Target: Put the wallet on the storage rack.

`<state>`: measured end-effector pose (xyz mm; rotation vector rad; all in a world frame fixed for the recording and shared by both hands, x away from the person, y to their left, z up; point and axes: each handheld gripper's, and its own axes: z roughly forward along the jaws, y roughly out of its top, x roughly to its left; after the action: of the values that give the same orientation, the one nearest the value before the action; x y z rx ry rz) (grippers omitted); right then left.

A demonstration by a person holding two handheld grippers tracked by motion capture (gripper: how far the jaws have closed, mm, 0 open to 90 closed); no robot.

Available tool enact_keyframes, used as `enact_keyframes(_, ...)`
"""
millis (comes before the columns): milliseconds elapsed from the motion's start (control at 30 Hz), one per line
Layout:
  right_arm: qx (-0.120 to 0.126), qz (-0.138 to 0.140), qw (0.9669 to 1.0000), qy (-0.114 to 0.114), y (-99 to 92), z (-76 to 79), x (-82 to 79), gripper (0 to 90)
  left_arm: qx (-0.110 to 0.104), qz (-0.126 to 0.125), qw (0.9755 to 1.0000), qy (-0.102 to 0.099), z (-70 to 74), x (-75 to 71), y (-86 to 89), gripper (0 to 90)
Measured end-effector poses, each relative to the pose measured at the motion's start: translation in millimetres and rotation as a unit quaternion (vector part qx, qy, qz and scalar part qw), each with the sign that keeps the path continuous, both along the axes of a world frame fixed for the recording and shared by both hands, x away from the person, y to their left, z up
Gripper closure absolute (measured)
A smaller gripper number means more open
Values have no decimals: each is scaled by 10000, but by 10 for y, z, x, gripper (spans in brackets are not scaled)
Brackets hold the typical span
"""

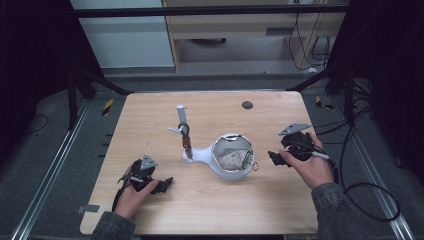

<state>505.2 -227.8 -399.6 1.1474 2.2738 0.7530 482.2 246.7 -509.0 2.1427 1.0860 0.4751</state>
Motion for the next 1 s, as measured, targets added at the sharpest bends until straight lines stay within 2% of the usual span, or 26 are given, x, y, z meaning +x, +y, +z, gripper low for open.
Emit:
enact_keyframes(167, 76, -150, 9998, 89, -49, -131, 34, 81, 2, -5, 10000, 0, 1, 1, 0, 0)
enact_keyframes(433, 343, -358, 9985, 214, -188, -355, 25, 54, 24, -14, 10000, 10, 3, 2, 0, 0)
enact_keyframes(833, 428, -650, 9965, 290, -342, -639, -4, 54, 21, -10, 10000, 9, 2, 1, -1, 0)
enact_keyframes(900, 478, -702, 9957, 367, -345, -688, -5, 55, 14, -14, 10000, 6, 1, 2, 0, 0)
enact_keyframes(1000, 546, -769, 9950, 321, -354, -770, 5, 55, 13, -14, 10000, 6, 1, 2, 0, 0)
